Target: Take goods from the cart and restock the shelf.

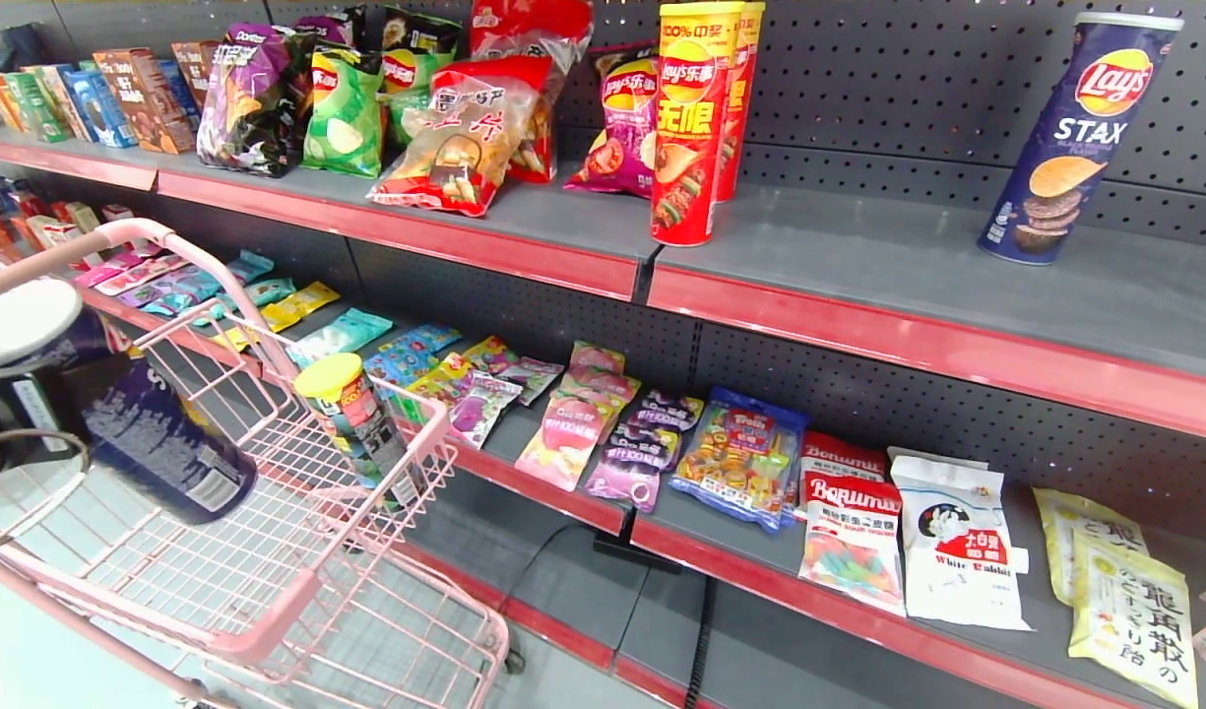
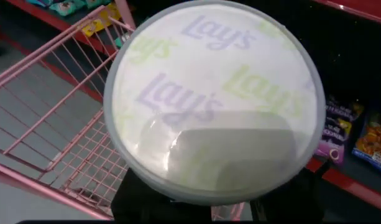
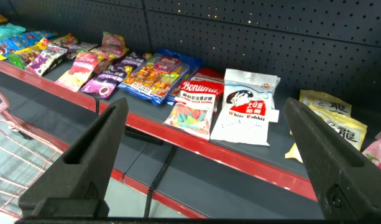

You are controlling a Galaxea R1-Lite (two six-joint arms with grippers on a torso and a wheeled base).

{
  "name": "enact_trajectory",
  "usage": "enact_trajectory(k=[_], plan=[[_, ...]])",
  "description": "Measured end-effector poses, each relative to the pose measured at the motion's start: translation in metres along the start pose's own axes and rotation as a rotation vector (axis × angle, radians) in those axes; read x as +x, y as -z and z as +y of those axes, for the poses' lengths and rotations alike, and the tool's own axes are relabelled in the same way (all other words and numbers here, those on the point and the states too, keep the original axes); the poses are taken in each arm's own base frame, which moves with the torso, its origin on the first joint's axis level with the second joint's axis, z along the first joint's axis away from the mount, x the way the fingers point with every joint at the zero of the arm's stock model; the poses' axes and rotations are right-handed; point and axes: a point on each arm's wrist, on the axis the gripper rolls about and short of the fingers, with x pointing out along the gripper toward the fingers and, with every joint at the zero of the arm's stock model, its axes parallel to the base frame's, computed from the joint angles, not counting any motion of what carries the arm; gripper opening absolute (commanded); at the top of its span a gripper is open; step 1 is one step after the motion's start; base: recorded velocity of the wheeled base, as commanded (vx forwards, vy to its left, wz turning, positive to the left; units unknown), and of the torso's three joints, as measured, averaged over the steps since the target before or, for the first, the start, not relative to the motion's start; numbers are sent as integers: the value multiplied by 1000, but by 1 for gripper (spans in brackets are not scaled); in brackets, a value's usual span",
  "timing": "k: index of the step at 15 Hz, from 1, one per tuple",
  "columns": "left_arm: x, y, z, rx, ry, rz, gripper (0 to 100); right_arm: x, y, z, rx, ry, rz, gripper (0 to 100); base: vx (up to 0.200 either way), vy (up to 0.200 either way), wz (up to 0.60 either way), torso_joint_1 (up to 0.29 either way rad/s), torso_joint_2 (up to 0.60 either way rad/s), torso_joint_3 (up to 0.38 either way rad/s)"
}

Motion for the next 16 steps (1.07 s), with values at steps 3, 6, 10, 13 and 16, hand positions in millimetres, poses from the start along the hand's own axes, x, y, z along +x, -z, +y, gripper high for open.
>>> enact_trajectory(k=[3,6,10,13,16], plan=[[-34,-8,-1,1,6,-53,0,0,0,0,1,0,0,100,0,0,0,0,0,0],[-63,-9,-3,6,49,-77,0,0,0,0,1,0,0,100,0,0,0,0,0,0],[-84,-10,-4,16,75,-137,0,0,0,0,1,0,0,100,0,0,0,0,0,0],[-94,-9,-4,23,76,-167,0,0,0,0,1,0,0,100,0,0,0,0,0,0],[-101,-9,-4,39,77,-195,0,0,0,0,1,0,0,100,0,0,0,0,0,0]])
